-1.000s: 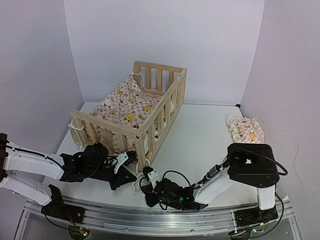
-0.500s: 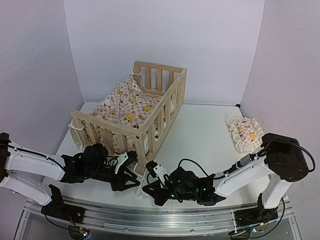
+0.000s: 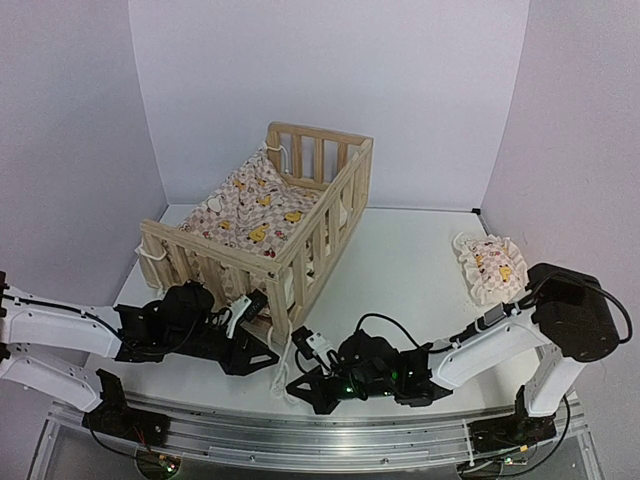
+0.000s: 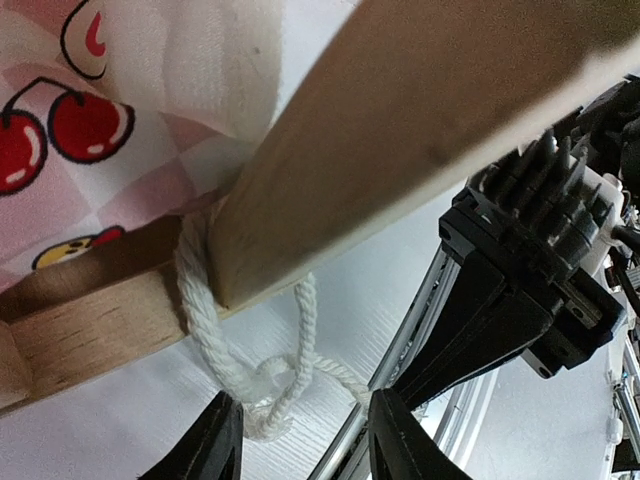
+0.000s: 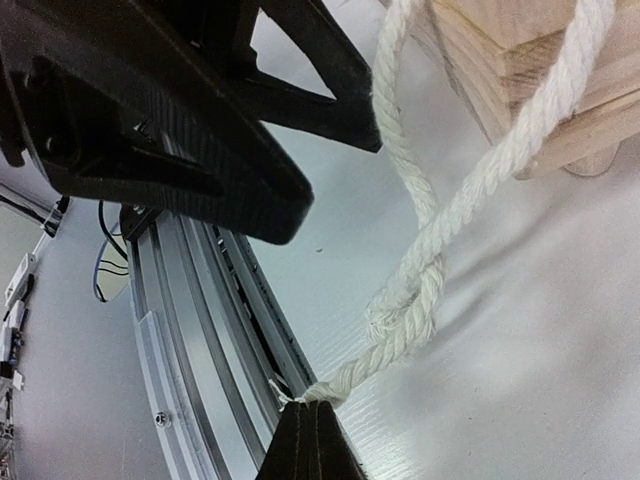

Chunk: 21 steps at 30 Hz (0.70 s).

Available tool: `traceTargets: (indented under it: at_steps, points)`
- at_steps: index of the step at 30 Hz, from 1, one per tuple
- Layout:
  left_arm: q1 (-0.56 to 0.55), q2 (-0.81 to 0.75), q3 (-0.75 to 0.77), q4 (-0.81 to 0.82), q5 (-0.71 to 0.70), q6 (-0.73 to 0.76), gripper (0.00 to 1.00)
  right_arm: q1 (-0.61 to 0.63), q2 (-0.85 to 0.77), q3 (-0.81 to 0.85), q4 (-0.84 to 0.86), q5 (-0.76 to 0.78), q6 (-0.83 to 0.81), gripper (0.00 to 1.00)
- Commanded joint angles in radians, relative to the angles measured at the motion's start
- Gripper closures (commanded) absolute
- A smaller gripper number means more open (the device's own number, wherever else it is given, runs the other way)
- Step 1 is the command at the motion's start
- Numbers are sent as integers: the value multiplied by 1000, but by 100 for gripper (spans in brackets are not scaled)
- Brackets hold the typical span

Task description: Set up the pet bed

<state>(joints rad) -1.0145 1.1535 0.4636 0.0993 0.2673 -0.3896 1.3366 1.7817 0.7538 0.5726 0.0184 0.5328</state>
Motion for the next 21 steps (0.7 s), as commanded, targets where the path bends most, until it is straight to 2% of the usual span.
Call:
traceTargets:
  at_steps: [1, 4, 8, 11, 16, 21]
  points:
    - [30, 21, -10, 151, -163, -70, 57, -10, -32, 34, 3, -49, 45, 100]
    - [32, 37, -6, 130, -238, -86, 60, -9, -36, 34, 3, -50, 43, 100]
    - [35, 49, -24, 195, -243, -88, 64, -9, -34, 43, 3, -61, 39, 100]
    - [35, 61, -31, 247, -244, -70, 77, -10, -34, 49, 3, -68, 40, 100]
    - [38, 57, -28, 205, -257, -61, 98, -14, -55, 48, 4, -62, 42, 100]
    - [46, 29, -25, 149, -251, -63, 100, -27, -67, 59, 4, -54, 50, 100]
